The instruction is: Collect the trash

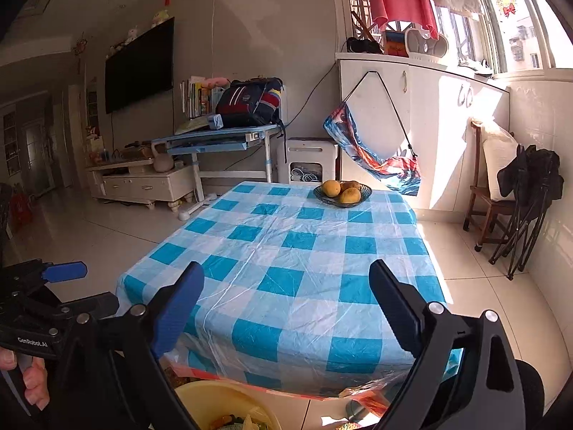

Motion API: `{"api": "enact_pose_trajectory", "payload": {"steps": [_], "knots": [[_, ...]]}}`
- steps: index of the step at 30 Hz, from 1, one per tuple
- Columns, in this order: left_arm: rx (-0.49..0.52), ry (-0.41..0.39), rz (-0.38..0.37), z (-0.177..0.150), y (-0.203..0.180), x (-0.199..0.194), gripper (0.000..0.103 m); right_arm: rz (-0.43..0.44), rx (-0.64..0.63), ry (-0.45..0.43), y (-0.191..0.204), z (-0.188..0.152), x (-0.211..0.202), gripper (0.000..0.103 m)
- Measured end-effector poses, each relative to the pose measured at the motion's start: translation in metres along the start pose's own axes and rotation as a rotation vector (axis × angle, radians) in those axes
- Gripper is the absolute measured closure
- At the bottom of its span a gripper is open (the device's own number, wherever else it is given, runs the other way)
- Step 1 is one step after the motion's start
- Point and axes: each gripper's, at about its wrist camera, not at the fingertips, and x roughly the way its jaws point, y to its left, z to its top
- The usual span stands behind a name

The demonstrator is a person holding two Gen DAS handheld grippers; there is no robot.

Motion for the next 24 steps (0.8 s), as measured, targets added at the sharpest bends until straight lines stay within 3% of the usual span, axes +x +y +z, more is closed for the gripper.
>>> {"api": "enact_pose_trajectory", "payload": {"steps": [6, 11, 24], "knots": [[-0.025, 0.016, 0.022, 0.003, -0.001, 0.002, 0.007, -0.006, 0.008, 0.006, -0.003, -0.004, -0.011, 0.012], [-0.029, -0.016, 0.030, 0.003, -0.007, -0.008, 0.007, -0.012, 0.016, 0.008, -0.005, -0.008, -0.022, 0.011], [0.019, -0.050, 0.106, -0.003, -0.017, -0.021, 0.007, -0.018, 0.008, -0.015, 0.001, -0.014, -0.033, 0.008]]}}
